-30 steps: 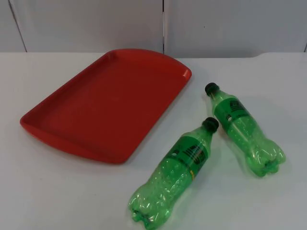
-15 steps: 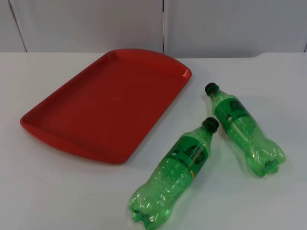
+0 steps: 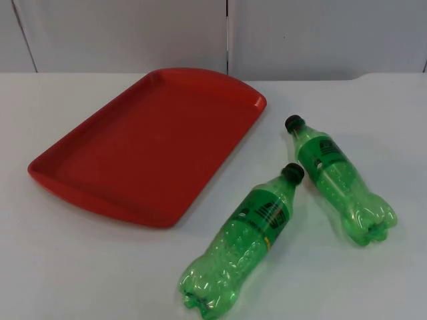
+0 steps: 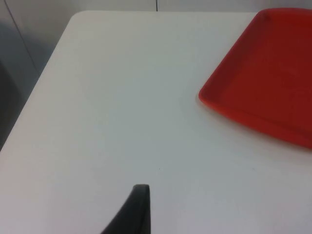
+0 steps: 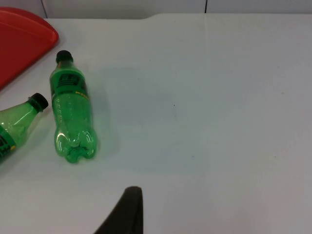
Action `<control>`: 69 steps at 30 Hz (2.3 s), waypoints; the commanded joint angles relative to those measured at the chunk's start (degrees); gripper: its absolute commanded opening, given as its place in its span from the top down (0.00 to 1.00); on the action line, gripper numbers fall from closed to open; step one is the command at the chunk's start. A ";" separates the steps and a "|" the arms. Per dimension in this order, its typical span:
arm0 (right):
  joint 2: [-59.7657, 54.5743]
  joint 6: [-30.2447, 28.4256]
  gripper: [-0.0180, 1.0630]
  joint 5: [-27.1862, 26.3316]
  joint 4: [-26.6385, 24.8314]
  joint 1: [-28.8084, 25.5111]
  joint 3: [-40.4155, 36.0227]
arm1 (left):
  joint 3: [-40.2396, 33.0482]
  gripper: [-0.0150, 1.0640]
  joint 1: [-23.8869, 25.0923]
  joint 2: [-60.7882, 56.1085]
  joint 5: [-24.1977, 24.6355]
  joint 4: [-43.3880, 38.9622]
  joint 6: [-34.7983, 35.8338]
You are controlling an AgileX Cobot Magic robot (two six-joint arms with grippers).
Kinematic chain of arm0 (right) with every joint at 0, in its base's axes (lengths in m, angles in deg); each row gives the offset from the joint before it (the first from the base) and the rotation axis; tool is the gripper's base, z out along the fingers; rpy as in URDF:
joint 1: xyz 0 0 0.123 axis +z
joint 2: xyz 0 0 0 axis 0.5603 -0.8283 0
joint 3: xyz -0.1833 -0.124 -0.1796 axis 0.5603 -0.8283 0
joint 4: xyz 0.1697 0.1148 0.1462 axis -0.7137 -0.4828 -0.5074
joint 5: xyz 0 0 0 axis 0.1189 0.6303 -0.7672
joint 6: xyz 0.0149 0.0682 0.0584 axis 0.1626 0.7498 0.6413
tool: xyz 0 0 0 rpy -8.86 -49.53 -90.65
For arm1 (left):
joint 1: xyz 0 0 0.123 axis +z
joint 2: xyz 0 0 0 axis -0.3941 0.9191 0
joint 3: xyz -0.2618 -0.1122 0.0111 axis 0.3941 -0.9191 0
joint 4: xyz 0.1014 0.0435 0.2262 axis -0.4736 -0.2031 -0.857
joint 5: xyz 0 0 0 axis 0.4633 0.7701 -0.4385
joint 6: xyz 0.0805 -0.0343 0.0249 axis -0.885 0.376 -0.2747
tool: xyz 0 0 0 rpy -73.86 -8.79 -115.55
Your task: Place the bottle upright on the tray.
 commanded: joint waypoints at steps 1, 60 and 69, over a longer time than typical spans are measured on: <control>0.21 0.01 0.01 -0.27 0.10 -0.40 -0.16 | -0.23 0.01 0.15 -0.26 -0.04 0.00 0.39; 0.21 0.01 0.01 -0.27 0.10 -0.40 -0.16 | 22.29 0.01 0.15 47.98 -3.44 25.97 -22.36; 0.21 0.01 0.01 -0.27 0.10 -0.40 -0.16 | 29.44 0.01 0.15 56.27 -3.18 30.10 -28.64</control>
